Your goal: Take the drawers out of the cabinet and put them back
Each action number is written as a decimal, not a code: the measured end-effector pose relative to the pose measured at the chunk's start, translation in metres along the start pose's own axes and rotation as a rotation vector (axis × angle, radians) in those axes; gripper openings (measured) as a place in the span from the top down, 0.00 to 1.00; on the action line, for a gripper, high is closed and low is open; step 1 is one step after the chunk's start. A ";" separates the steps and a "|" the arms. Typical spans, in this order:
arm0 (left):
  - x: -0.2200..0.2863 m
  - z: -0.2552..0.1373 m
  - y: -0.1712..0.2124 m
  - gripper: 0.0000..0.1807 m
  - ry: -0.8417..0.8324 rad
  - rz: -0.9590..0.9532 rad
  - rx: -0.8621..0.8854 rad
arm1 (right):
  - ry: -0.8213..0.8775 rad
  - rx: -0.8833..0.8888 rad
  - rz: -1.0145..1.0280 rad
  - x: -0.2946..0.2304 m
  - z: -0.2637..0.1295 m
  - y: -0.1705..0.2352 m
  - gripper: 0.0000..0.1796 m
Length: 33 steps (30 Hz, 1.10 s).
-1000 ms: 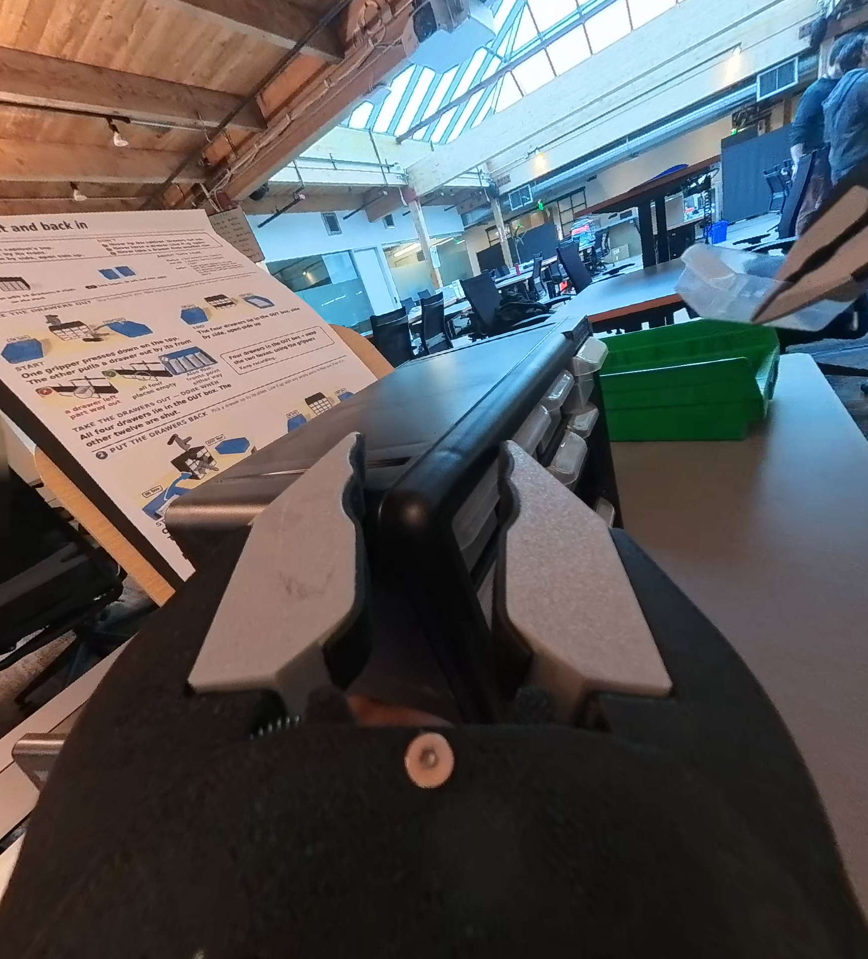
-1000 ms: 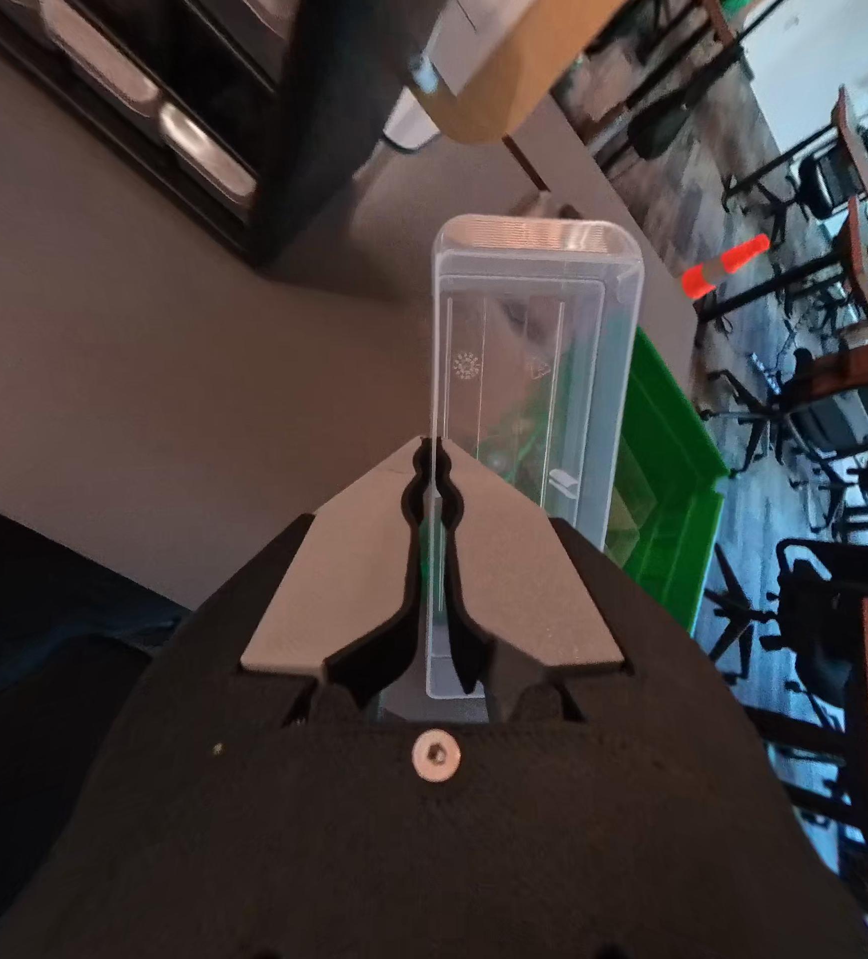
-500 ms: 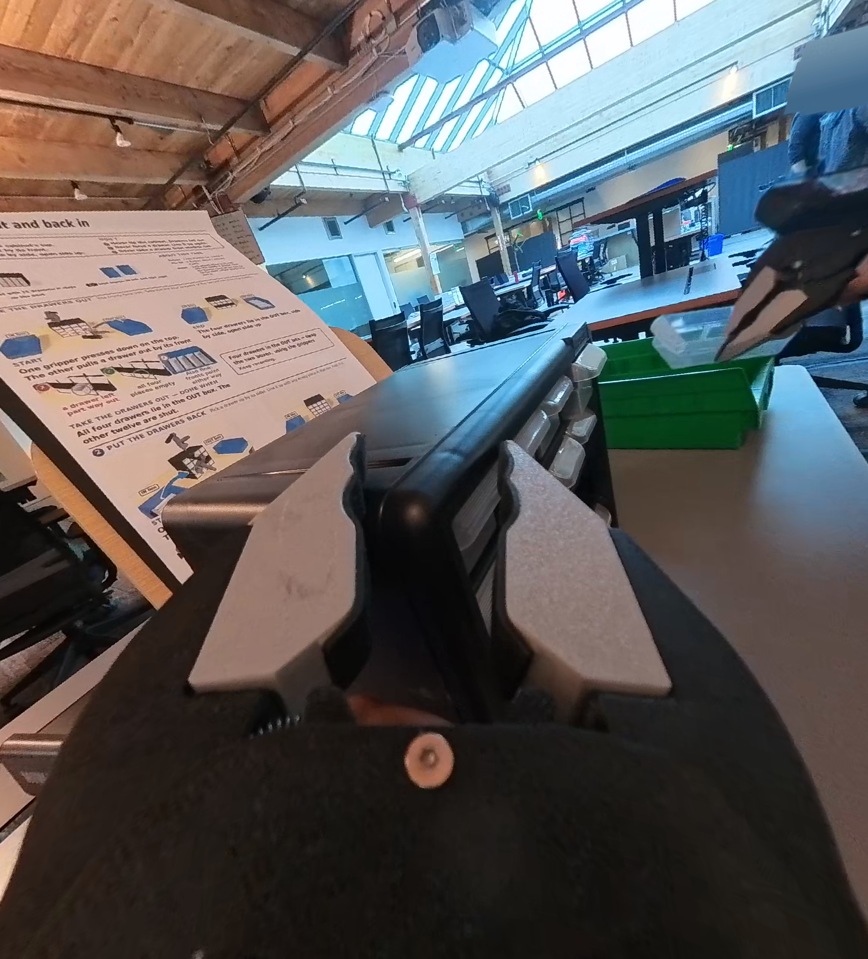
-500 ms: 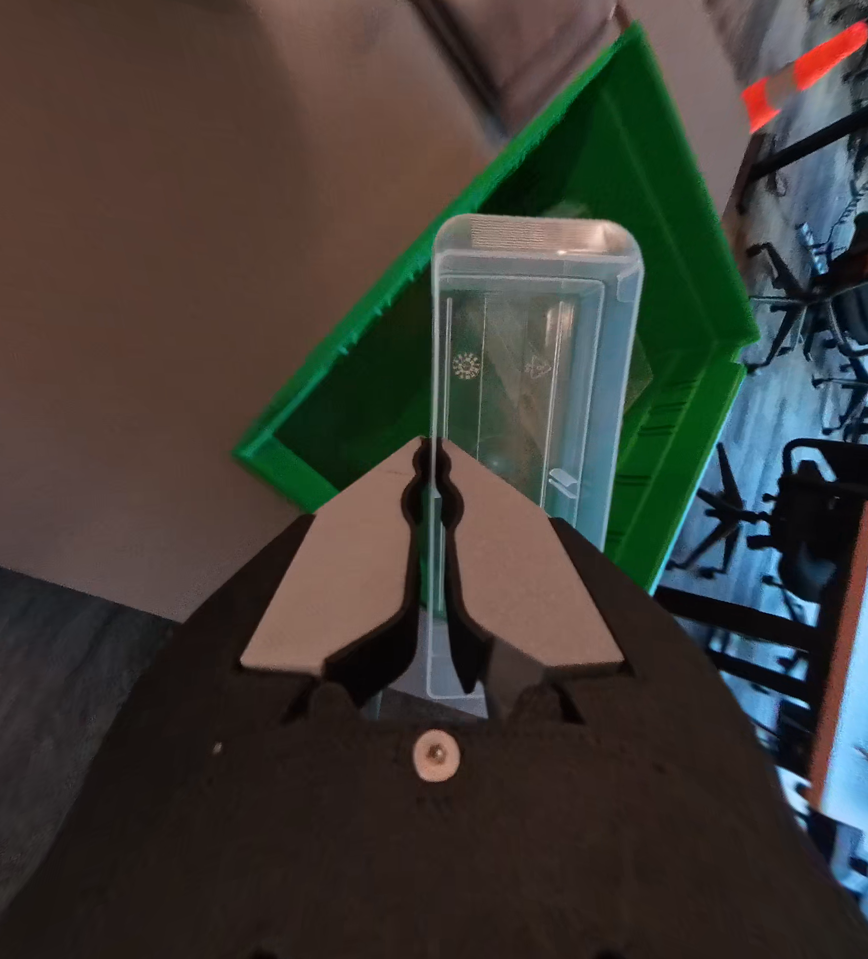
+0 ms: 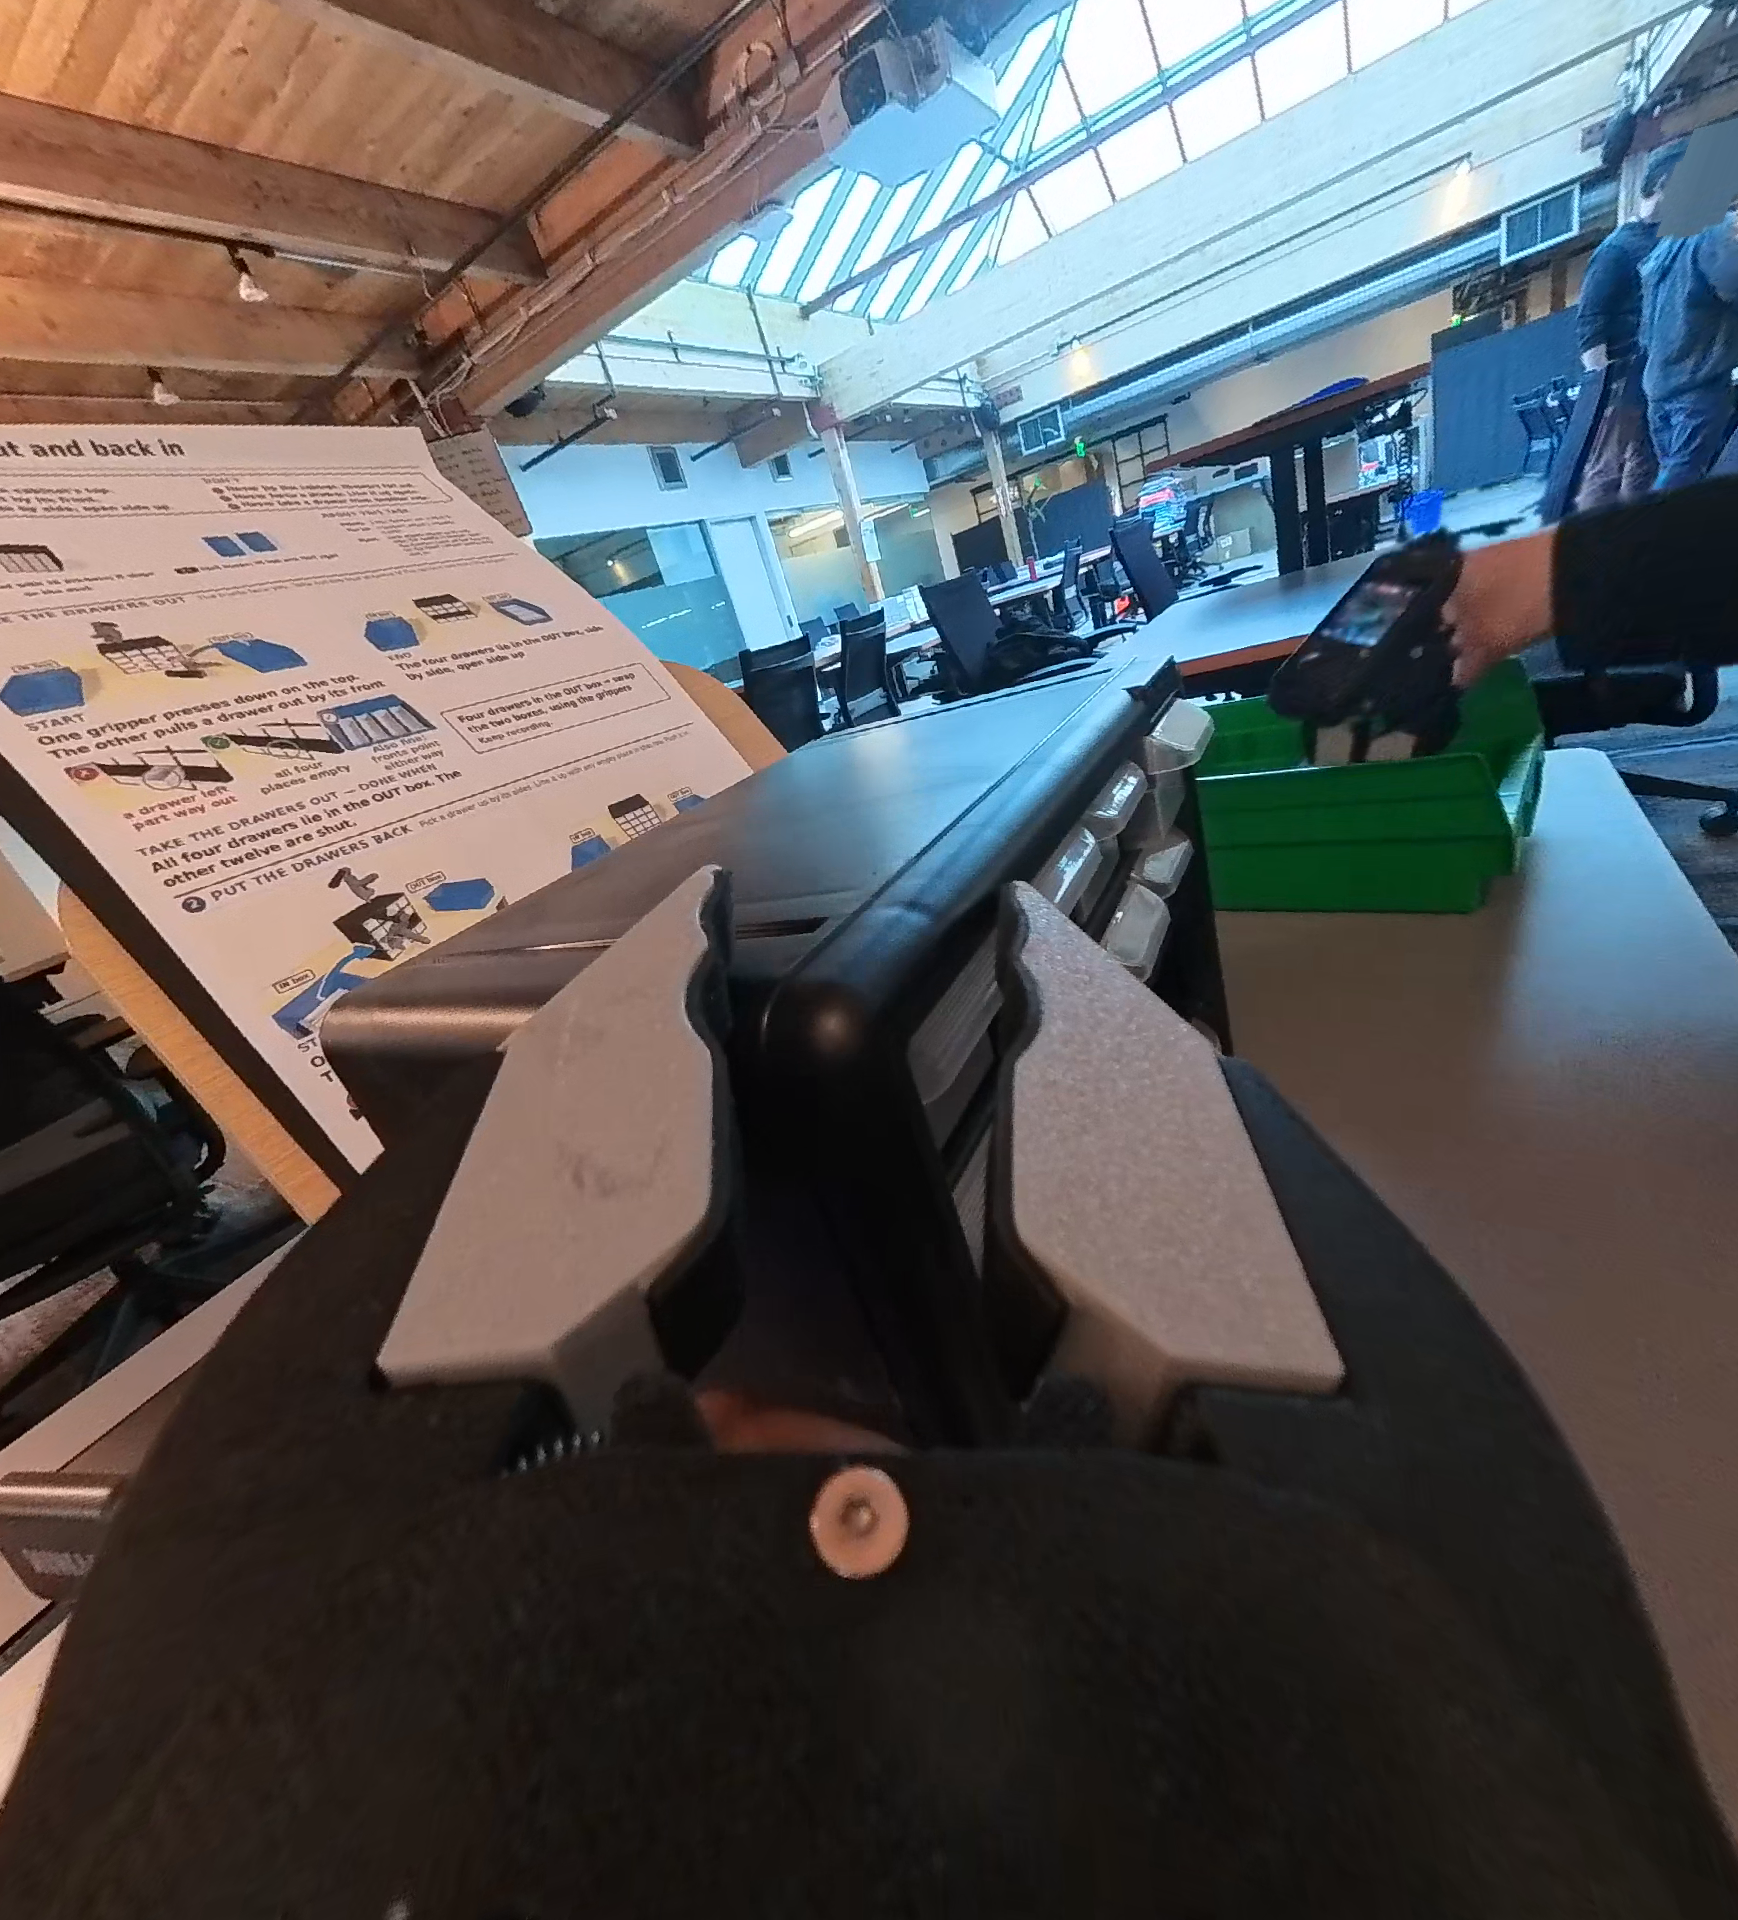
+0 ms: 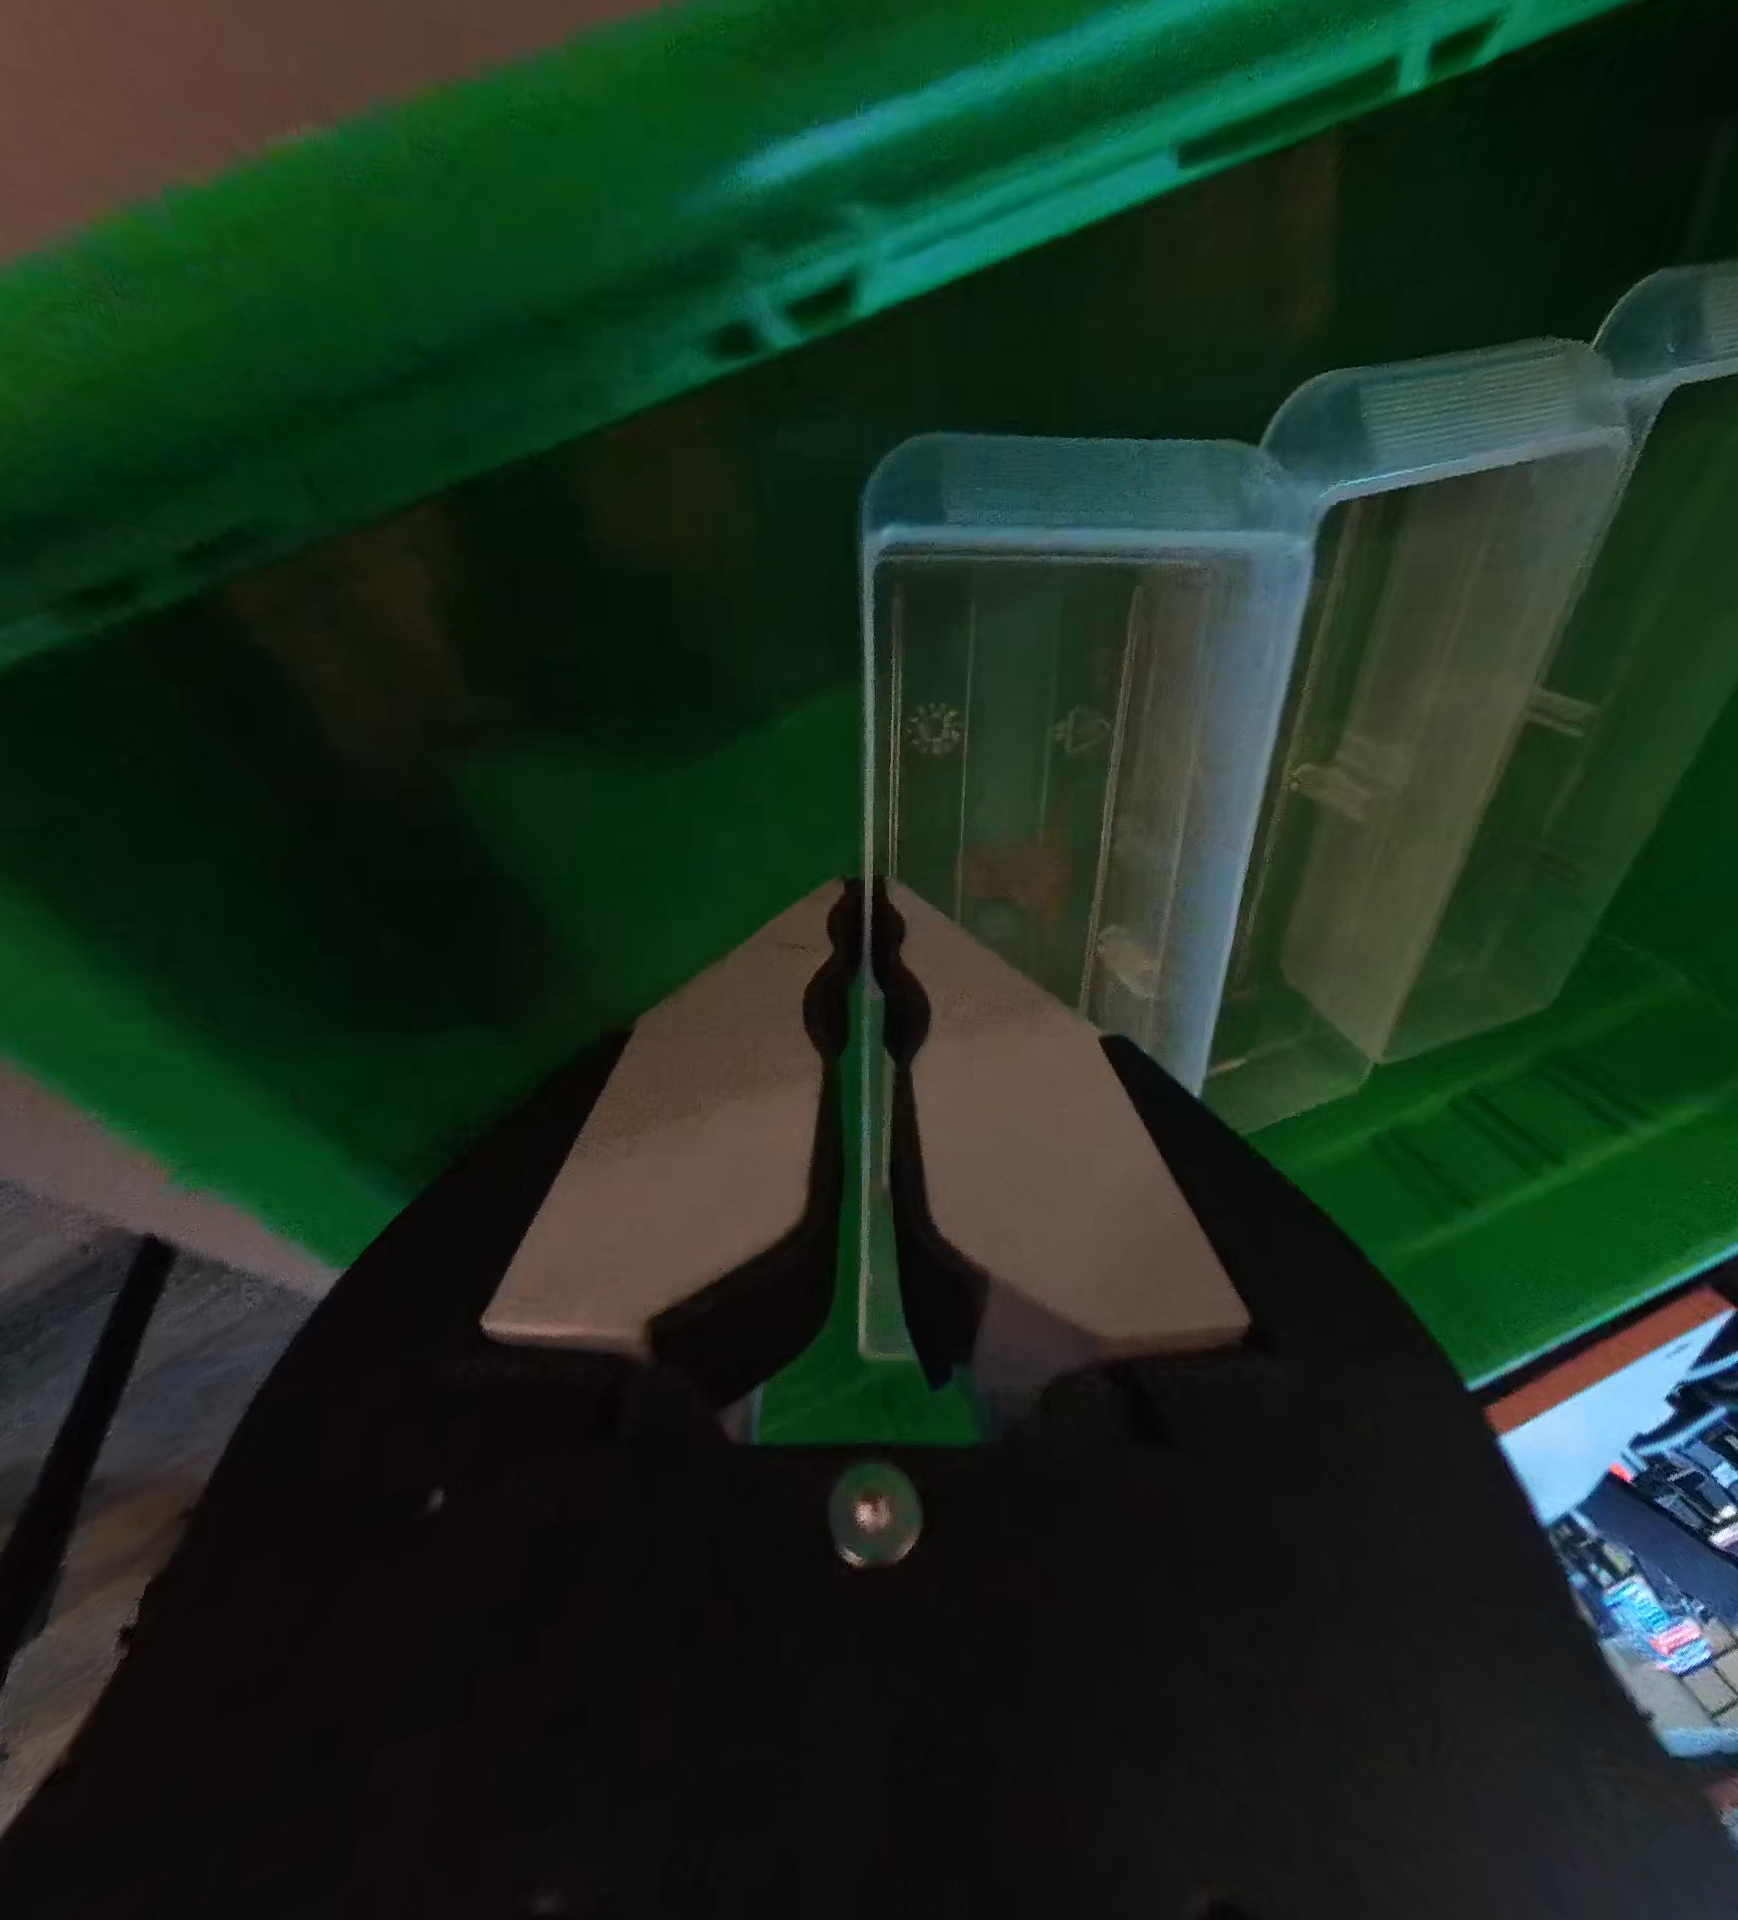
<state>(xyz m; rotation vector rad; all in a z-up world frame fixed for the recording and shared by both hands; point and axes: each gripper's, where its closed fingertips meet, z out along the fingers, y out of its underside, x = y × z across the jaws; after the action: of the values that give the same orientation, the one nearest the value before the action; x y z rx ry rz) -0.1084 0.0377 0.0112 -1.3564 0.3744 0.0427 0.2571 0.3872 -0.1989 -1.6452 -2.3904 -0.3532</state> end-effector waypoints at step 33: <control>-0.001 -0.001 -0.002 0.74 0.010 -0.048 0.022 | 0.179 -0.289 0.238 0.043 -0.002 0.049 1.00</control>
<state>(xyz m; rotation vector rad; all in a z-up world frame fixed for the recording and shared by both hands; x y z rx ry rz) -0.1089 0.0363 0.0127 -1.3441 0.3500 -0.0076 0.2884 0.4417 -0.1799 -1.9026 -2.0614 -0.7946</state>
